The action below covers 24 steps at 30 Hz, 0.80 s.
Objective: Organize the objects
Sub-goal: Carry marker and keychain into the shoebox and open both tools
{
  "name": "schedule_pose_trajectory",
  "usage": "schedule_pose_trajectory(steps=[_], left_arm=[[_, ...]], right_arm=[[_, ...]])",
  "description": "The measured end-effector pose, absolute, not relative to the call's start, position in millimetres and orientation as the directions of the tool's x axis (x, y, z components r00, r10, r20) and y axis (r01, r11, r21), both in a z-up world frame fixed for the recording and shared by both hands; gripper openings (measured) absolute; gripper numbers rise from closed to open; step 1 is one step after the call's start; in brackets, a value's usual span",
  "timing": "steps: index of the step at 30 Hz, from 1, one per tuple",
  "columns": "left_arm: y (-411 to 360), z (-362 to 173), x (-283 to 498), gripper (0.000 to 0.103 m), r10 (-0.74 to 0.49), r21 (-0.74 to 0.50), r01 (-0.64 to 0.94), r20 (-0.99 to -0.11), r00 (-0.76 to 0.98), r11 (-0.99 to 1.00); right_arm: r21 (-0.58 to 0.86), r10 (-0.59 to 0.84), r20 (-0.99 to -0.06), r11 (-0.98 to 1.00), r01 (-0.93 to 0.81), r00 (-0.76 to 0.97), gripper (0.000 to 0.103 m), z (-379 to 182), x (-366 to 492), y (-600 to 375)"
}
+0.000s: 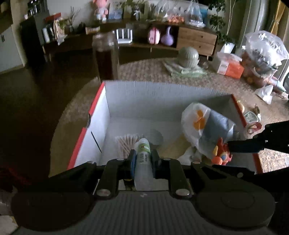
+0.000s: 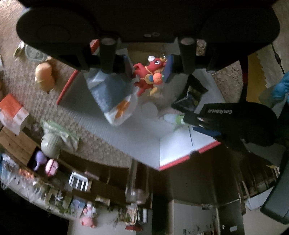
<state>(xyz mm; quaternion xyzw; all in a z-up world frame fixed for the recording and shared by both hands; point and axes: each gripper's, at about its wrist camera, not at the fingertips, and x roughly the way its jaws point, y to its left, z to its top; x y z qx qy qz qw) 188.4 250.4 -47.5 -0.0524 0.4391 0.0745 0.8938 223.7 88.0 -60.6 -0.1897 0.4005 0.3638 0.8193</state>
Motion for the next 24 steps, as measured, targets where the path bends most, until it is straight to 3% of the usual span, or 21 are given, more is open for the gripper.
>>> schedule_pose_trajectory(steps=[10,20,22,23,24], left_arm=[[247.1,-74.8,196.8,0.017,0.056,-0.045,-0.167,-0.832,0.553,0.985],[244.9,-89.9,198.5,0.018,0.062,-0.037,-0.184,-0.860,0.506,0.982],[244.7,-89.3,199.9,0.028,0.069,-0.040,-0.203,-0.864,0.499,0.978],[245.1,-88.6,199.9,0.044,0.066,-0.047,-0.212,-0.864,0.498,0.976],[245.1,-87.8,199.6,0.072,0.058,-0.059,-0.215,-0.862,0.503,0.975]], right_arm=[[0.024,0.412,-0.830,0.698,-0.716,0.374,0.039,-80.1,231.5,92.2],[0.053,0.459,-0.803,0.691,-0.721,0.381,0.059,-68.6,221.5,76.3],[0.073,0.483,-0.789,0.687,-0.723,0.381,0.062,-62.0,218.8,70.6],[0.086,0.498,-0.780,0.685,-0.724,0.378,0.064,-58.2,216.8,67.2],[0.100,0.513,-0.772,0.681,-0.725,0.376,0.064,-54.3,214.4,63.8]])
